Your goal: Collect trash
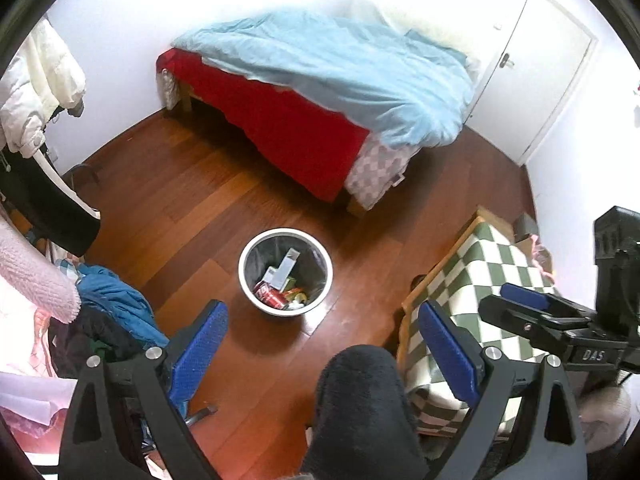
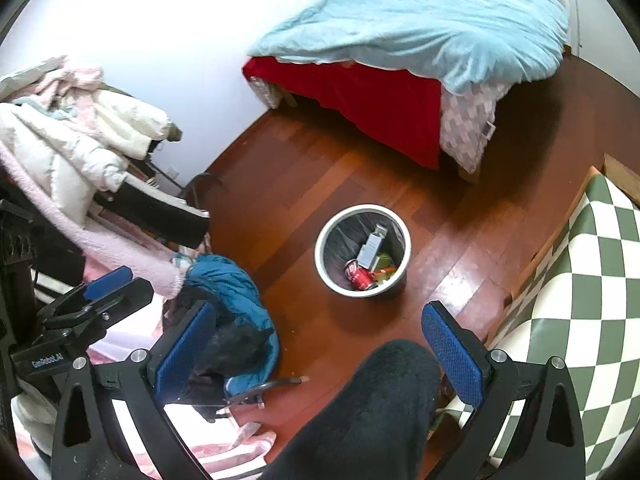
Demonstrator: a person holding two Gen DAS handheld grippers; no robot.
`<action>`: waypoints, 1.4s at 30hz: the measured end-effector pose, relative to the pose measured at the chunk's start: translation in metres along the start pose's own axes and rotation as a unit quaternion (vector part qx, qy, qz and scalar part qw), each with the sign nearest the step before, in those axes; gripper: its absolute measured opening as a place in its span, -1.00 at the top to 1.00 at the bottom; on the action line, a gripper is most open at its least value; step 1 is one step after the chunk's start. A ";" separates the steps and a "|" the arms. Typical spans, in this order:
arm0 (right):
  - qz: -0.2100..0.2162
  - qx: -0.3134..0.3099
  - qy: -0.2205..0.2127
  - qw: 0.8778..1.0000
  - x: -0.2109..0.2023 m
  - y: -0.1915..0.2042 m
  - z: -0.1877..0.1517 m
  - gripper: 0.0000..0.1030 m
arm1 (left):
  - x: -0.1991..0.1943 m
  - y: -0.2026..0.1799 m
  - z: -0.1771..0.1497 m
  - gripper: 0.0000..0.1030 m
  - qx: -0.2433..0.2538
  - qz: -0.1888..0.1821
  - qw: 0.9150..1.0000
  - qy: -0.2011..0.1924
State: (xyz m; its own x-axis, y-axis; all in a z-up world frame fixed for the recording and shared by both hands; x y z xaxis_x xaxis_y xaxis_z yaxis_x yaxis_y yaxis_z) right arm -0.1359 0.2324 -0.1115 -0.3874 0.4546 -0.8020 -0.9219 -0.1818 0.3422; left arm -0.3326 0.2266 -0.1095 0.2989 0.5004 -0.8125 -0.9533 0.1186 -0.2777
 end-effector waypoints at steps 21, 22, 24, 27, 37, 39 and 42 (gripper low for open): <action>0.052 -0.032 -0.002 0.998 -0.044 0.039 0.007 -1.00 | -0.043 0.001 -0.004 -0.88 -0.006 -0.032 0.999 -0.025; 0.055 -0.033 -0.001 0.998 -0.043 0.039 0.007 -1.00 | -0.045 0.001 -0.004 -0.88 -0.005 -0.033 0.999 -0.027; 0.060 -0.034 0.003 0.998 -0.044 0.041 0.006 -1.00 | -0.047 0.000 -0.004 -0.88 -0.004 -0.036 0.999 -0.029; 0.068 -0.033 0.003 0.997 -0.046 0.043 0.005 -1.00 | -0.048 0.001 -0.004 -0.89 -0.005 -0.039 0.999 -0.030; 0.069 -0.034 0.003 0.997 -0.054 0.045 0.002 -1.00 | -0.051 -0.003 -0.006 -0.98 -0.002 -0.049 0.998 -0.025; 0.069 -0.035 0.003 0.997 -0.054 0.046 0.001 -1.00 | -0.052 -0.004 -0.006 -0.98 -0.002 -0.050 0.998 -0.026; 0.069 -0.037 0.001 0.997 -0.057 0.046 0.002 -1.00 | -0.054 -0.004 -0.006 -0.98 -0.003 -0.054 0.998 -0.026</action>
State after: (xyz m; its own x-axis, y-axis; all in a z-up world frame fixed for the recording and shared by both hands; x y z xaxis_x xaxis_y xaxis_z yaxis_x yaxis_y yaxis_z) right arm -0.1566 0.1998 -0.0494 -0.5110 0.4182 -0.7510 -0.8576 -0.3066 0.4129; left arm -0.3446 0.1943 -0.0679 0.3971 0.5291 -0.7499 -0.9154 0.1688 -0.3655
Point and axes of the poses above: each gripper's, at about its wrist camera, not at the fingertips, and x roughly the way its jaws point, y to its left, z to its top, the point moved 3 cm from there along x, roughly the way its jaws point, and after that the axes turned 8 degrees about -x, right-handed, at the moved point
